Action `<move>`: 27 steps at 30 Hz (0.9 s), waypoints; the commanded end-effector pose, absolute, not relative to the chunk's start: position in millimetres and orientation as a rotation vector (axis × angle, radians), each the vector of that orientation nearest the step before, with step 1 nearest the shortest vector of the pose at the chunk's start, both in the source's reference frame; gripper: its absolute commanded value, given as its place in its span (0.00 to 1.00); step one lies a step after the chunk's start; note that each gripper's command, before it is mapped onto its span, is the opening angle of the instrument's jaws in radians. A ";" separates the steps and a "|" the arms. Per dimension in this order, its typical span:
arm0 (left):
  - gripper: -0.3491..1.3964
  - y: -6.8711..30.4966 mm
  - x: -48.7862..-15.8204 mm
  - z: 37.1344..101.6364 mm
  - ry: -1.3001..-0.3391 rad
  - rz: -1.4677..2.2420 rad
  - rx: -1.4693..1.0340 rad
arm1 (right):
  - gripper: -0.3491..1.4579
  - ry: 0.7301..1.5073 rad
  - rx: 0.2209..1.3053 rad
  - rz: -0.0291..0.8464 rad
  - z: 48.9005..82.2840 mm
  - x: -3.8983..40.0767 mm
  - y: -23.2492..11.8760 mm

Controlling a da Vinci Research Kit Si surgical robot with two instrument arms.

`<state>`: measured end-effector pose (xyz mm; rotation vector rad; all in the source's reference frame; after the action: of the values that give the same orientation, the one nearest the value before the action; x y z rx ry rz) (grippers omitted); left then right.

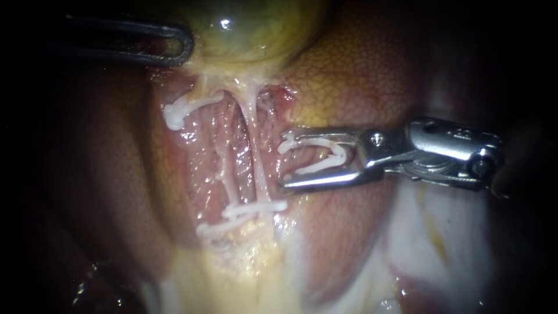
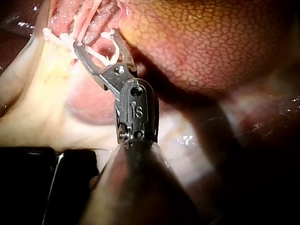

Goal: Clipping second clip right tube

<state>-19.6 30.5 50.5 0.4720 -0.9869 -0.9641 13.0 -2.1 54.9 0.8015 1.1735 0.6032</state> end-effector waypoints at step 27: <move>0.00 30.5 -19.7 50.5 -0.987 -0.965 0.471 | 0.46 1.182 0.883 0.636 57.0 18.4 -4.4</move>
<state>-19.7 30.5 50.5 0.4713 -0.9865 -0.9649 18.5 -4.5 57.1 0.8936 1.1926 0.6314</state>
